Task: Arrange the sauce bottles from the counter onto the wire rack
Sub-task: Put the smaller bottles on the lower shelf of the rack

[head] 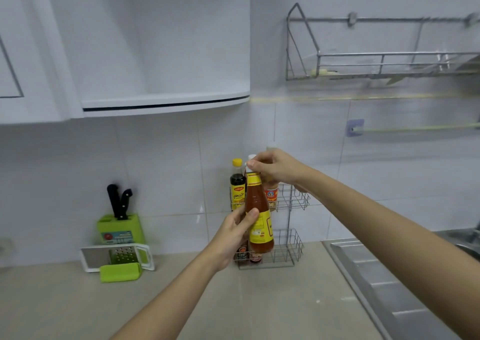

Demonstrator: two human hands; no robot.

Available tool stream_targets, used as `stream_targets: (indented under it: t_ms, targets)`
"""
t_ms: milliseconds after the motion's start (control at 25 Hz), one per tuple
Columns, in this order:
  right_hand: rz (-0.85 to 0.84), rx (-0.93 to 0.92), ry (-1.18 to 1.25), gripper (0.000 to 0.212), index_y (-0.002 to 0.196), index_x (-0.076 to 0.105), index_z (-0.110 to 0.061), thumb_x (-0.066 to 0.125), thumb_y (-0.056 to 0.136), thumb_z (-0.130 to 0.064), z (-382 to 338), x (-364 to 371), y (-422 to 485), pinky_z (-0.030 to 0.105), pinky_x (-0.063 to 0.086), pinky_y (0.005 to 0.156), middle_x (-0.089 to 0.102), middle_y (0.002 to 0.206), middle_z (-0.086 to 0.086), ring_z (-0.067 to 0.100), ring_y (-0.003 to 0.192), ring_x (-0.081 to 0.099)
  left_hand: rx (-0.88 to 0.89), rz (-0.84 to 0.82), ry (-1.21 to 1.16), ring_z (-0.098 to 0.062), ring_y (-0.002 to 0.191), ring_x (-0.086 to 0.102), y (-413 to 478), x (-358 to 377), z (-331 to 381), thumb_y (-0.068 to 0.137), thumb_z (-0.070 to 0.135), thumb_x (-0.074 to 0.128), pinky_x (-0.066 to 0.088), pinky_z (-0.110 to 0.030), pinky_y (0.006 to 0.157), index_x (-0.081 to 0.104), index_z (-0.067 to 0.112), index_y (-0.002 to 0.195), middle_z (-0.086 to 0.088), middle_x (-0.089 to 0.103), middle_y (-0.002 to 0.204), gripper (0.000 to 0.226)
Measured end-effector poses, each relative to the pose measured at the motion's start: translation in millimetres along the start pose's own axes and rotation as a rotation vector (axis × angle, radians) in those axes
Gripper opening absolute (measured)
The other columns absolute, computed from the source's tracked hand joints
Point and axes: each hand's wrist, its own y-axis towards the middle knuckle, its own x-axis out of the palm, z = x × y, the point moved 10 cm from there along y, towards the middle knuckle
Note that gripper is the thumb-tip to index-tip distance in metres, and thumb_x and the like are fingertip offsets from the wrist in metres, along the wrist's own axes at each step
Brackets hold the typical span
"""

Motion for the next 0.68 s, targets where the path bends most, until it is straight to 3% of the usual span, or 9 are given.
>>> stream_targets:
  t_ms: [120,240,440,560,680]
  targets:
    - [-0.072,0.053,-0.014,0.038,0.106,0.065,-0.005,0.061,0.09,-0.039,0,-1,3,0.023,0.058,0.056,0.069,0.086,0.003,0.005,0.064,0.07,0.002,-0.023,-0.052,-0.018,0.113,0.068,2,-3,-6,0.086,0.041,0.061,0.057,-0.023,0.082,0.059,0.021,0.128,-0.005,0.069,0.126,0.047]
    - [-0.122,0.071,-0.035,0.04,0.108,0.066,-0.011,0.051,0.094,-0.045,2,0,6,0.024,0.057,0.063,0.07,0.103,0.008,0.012,0.077,0.071,-0.047,-0.062,-0.123,-0.025,0.114,0.067,6,-7,-8,0.087,0.042,0.061,0.058,-0.027,0.083,0.058,0.017,0.129,-0.011,0.068,0.125,0.049]
    - [-0.06,0.187,-0.059,0.027,0.096,0.065,-0.005,0.059,0.093,-0.032,17,-4,17,0.028,0.062,0.059,0.072,0.091,0.014,0.015,0.065,0.071,-0.031,-0.022,0.027,-0.015,0.113,0.067,13,-15,-6,0.082,0.045,0.064,0.056,-0.019,0.081,0.057,0.023,0.13,-0.003,0.069,0.125,0.053]
    - [0.081,0.211,-0.325,0.04,0.091,0.064,-0.001,0.06,0.089,-0.041,25,-7,24,0.039,0.062,0.07,0.073,0.088,0.017,0.028,0.07,0.073,0.002,0.033,0.084,-0.012,0.11,0.068,15,-13,-13,0.081,0.047,0.065,0.056,-0.016,0.078,0.059,0.025,0.127,0.0,0.07,0.124,0.051]
    - [0.085,0.205,-0.225,0.049,0.103,0.063,0.002,0.056,0.091,-0.045,30,-9,22,0.037,0.063,0.066,0.072,0.088,0.015,0.026,0.071,0.073,-0.048,0.034,0.041,-0.013,0.11,0.069,19,-9,-20,0.082,0.049,0.064,0.057,-0.018,0.078,0.058,0.025,0.128,0.002,0.071,0.122,0.053]
